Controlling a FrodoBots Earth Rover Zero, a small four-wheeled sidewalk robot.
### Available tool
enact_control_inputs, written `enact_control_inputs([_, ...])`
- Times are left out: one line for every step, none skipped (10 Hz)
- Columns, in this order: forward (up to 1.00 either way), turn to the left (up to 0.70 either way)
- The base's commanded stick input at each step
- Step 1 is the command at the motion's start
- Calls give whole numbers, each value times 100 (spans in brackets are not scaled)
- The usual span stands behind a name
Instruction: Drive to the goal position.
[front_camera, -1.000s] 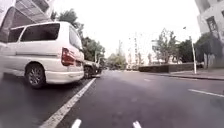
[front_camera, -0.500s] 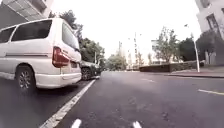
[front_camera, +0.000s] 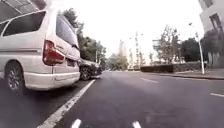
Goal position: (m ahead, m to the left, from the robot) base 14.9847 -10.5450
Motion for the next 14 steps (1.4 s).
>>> enact_control_inputs([70,0])
enact_control_inputs([70,0])
enact_control_inputs([70,0])
enact_control_inputs([70,0])
enact_control_inputs([70,0])
enact_control_inputs([70,0])
enact_control_inputs([70,0])
enact_control_inputs([70,0])
enact_control_inputs([70,0])
enact_control_inputs([70,0])
enact_control_inputs([70,0])
enact_control_inputs([70,0])
enact_control_inputs([70,0])
enact_control_inputs([70,0])
